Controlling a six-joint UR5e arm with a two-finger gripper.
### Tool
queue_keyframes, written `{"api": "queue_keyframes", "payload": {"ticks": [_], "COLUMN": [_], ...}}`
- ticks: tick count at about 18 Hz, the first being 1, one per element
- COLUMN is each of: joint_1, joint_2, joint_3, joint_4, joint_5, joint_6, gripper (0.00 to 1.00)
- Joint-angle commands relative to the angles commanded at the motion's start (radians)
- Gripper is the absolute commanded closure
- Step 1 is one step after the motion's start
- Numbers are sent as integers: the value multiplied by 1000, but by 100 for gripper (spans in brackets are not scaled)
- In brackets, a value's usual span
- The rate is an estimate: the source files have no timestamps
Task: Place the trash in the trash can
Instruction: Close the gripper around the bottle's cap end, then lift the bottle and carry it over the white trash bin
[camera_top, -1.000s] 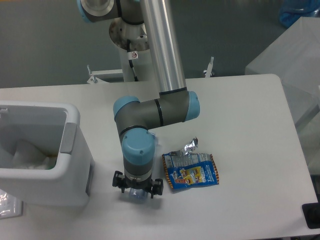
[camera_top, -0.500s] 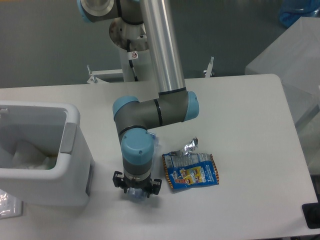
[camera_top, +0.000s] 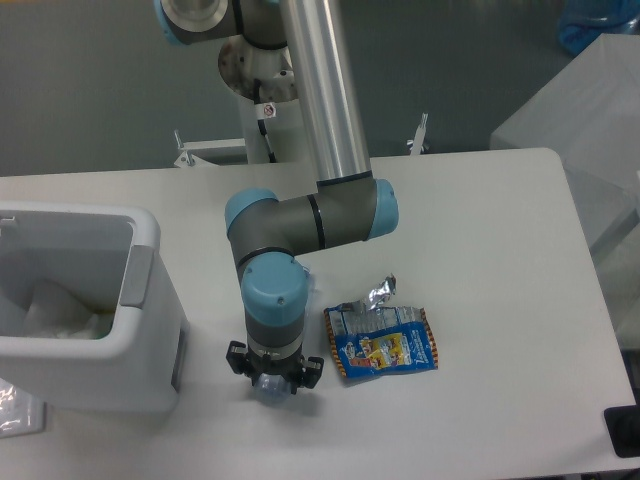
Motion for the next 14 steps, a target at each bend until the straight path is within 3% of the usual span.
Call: {"api": "queue_keyframes", "payload": {"ticks": [11, 14], "joint_1": [0, 5], "joint_2": [2, 32], "joint_3": [6, 18], "joint_4": [-5, -3], "joint_5": [21, 21], "joint_6": [2, 2], "gripper": [37, 37]}}
